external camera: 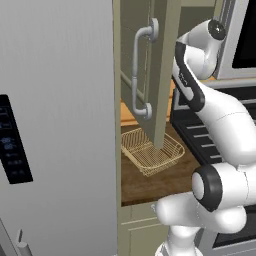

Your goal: Open the cabinet, pick up the bread from the cabinet and place it in the basket. Then move the basket to the dining counter.

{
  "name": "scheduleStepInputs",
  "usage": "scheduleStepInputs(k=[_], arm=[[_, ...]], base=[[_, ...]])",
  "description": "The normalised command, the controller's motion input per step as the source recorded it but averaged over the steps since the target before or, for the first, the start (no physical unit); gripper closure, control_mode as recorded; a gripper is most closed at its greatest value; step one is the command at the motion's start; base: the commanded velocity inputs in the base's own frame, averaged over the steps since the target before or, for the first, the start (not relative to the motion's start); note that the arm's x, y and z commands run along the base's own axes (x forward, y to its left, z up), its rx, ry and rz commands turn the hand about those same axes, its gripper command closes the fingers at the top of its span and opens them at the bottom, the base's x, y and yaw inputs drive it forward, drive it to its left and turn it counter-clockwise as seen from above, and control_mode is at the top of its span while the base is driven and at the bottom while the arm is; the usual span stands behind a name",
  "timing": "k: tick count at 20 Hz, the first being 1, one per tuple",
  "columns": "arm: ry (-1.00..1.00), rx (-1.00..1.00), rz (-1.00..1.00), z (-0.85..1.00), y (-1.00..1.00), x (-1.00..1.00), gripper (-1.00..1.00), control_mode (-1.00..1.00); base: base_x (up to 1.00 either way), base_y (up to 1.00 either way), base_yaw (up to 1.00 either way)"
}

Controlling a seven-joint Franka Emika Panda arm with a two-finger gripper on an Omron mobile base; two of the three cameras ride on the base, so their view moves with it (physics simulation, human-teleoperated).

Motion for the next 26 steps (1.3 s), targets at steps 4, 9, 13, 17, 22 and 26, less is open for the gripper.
scheduleStepInputs(k=[4,9,13,17,22,26], arm=[[-0.05,0.0,-0.07,-0.07,0.01,0.56,-1.0,-1.0],[0.0,0.0,-0.06,0.02,0.0,0.62,-1.0,-1.0],[0.0,0.02,-0.02,0.0,0.0,0.41,-1.0,-1.0],[0.0,0.01,0.0,0.0,-0.14,0.27,-1.0,-1.0],[0.0,0.01,0.0,-0.1,-0.1,0.3,-1.0,-1.0],[0.0,0.0,-0.01,-0.11,0.0,0.24,-1.0,-1.0]], base=[[0.0,0.0,0.0],[0.0,0.0,0.0],[0.0,0.0,0.0],[0.0,0.0,0.0],[0.0,0.0,0.0],[0.0,0.0,0.0]])
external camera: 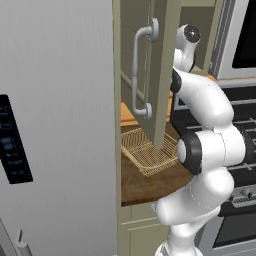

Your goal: Open the cabinet, pick up the bread from the cabinet and place it in the basket. Then move the basket to the dining counter.

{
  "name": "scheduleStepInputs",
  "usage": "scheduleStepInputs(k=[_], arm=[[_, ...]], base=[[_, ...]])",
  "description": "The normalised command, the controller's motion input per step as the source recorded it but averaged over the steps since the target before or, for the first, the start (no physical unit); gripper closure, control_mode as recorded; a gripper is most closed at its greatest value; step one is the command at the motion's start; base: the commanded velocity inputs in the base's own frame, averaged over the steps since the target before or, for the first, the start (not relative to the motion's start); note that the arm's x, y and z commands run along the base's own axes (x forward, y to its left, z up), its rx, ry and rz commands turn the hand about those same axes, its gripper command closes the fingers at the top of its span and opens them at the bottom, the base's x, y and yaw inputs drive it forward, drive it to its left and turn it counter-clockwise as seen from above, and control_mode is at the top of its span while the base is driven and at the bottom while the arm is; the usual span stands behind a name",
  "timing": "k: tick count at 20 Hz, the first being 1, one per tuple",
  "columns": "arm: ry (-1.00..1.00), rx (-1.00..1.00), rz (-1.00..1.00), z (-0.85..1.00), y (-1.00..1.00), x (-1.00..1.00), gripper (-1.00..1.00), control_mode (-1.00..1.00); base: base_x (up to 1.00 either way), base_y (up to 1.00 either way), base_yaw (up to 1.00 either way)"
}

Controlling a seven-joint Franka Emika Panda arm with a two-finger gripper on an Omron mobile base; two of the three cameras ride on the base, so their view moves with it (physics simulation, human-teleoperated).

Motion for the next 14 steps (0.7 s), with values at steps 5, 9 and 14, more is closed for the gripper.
scheduleStepInputs(k=[5,9,14], arm=[[0.0,0.0,0.0,-0.02,0.02,0.1,-1.0,-1.0],[0.0,0.0,0.0,-0.03,0.02,0.18,-1.0,-1.0],[0.0,0.0,0.0,-0.02,0.19,0.29,-1.0,-1.0]], base=[[0.0,0.0,0.0],[0.0,0.0,0.0],[0.0,0.0,0.0]])
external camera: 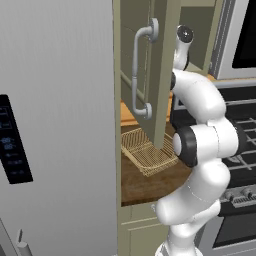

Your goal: Open the cabinet, pick up the bread from the cabinet and place it in the basket. Then move the basket to the dining counter.

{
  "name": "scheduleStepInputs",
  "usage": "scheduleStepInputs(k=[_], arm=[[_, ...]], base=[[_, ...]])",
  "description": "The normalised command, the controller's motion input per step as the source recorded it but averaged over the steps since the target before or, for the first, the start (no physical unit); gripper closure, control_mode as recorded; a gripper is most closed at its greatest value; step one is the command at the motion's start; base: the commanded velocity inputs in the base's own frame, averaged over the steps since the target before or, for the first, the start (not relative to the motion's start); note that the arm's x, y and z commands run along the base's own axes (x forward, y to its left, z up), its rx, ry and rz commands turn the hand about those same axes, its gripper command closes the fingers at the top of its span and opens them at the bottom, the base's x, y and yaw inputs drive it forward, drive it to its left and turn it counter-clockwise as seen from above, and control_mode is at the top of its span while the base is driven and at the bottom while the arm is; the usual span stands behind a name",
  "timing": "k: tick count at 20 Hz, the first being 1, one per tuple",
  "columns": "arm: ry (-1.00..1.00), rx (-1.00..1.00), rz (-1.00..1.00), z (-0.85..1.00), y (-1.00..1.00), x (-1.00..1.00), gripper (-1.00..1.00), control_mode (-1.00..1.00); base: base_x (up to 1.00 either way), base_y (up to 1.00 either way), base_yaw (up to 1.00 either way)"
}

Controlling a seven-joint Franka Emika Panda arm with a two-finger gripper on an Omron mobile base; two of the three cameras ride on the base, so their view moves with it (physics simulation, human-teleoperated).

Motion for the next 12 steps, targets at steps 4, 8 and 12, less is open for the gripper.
scheduleStepInputs(k=[4,8,12], arm=[[0.0,0.0,0.0,-0.07,0.08,0.23,-1.0,-1.0],[0.01,0.0,0.0,-0.04,0.0,0.07,-1.0,-1.0],[0.01,0.0,0.0,-0.38,0.0,-0.03,-1.0,-1.0]], base=[[0.0,0.0,0.0],[0.0,0.0,0.0],[0.0,0.0,0.0]])
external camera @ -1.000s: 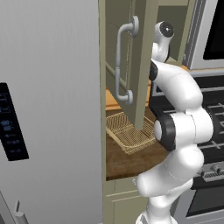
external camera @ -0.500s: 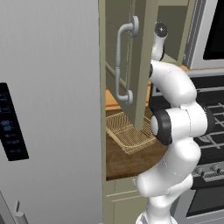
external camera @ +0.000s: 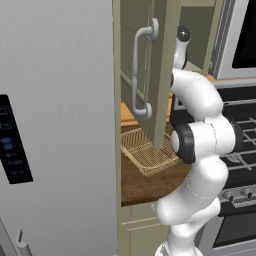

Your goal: Open the cabinet, pick up the bread from the cabinet and place it in the basket. Then move the basket to the dining counter.

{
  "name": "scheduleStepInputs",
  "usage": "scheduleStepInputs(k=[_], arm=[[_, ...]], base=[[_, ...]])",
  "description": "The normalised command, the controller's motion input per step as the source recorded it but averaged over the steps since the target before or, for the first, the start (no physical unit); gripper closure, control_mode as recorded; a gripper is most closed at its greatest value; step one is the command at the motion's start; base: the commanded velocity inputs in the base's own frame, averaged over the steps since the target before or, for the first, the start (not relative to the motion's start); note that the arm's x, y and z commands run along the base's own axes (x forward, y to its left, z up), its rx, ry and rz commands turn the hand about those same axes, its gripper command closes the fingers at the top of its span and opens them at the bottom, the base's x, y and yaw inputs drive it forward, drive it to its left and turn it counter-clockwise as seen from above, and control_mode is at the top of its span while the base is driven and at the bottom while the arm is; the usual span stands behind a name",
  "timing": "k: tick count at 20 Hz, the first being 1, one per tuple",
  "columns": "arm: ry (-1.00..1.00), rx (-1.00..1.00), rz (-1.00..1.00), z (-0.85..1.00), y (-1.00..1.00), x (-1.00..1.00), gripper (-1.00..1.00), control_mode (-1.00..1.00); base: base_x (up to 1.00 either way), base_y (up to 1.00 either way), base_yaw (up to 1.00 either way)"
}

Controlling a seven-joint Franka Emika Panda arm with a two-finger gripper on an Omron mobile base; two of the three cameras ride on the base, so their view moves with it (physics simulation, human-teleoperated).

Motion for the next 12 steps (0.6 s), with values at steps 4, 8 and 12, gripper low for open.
scheduleStepInputs(k=[4,8,12], arm=[[0.0,0.0,0.0,-0.44,0.0,-0.07,-1.0,-1.0],[0.0,0.0,0.0,-0.3,0.0,0.08,-1.0,-1.0],[0.0,0.0,0.0,-0.38,0.0,0.0,1.0,-1.0]], base=[[0.0,0.0,0.0],[0.0,0.0,0.0],[0.0,0.0,0.0]])
